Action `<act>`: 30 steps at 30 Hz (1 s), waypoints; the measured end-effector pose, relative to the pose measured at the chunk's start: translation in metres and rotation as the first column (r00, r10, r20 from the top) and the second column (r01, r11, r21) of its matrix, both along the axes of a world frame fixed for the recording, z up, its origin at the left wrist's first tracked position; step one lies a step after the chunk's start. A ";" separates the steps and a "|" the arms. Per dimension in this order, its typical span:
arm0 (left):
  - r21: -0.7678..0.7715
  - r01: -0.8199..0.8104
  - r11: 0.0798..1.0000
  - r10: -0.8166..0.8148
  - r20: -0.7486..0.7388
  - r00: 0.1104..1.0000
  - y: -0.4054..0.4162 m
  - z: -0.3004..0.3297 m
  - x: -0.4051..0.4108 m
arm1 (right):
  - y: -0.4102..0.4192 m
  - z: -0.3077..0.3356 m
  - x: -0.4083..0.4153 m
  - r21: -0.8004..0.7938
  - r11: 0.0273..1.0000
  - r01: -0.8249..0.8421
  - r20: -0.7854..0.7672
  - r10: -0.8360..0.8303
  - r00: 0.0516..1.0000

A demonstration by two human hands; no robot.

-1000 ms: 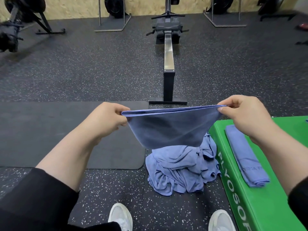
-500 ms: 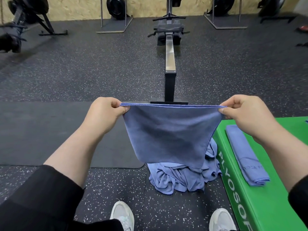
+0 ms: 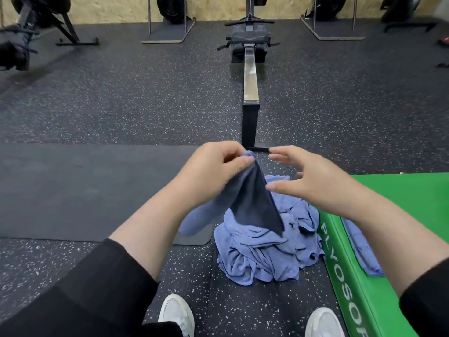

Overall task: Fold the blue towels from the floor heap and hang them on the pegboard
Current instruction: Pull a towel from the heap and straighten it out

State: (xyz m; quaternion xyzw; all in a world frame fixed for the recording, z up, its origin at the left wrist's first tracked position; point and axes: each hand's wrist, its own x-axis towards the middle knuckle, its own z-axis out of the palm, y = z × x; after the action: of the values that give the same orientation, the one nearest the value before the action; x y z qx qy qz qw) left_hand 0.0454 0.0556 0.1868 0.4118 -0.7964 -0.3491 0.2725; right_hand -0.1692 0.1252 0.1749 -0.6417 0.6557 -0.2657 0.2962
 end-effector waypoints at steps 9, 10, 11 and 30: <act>0.202 0.032 0.979 0.024 -0.271 0.962 0.002 -0.004 -0.018 | -0.011 0.005 0.032 -0.114 0.990 -0.082 0.149 0.098 0.984; 0.265 0.048 0.963 0.038 -0.308 0.951 0.002 -0.004 -0.017 | -0.011 0.005 0.031 -0.119 0.990 -0.069 0.163 0.088 0.983; 0.327 0.073 0.942 0.038 -0.322 0.946 0.003 -0.005 -0.016 | -0.012 0.004 0.030 -0.132 0.990 -0.054 0.176 0.077 0.981; 0.091 0.058 0.994 -0.078 0.232 0.970 0.001 -0.014 -0.001 | -0.018 0.001 0.000 -0.323 0.899 0.295 0.334 -0.183 0.925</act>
State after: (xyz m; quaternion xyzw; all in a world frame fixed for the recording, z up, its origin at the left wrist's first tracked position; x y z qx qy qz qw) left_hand 0.0441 0.0567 0.1723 0.4337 -0.8215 -0.3400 0.1464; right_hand -0.1694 0.1073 0.1761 -0.5524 0.6172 -0.5110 0.2301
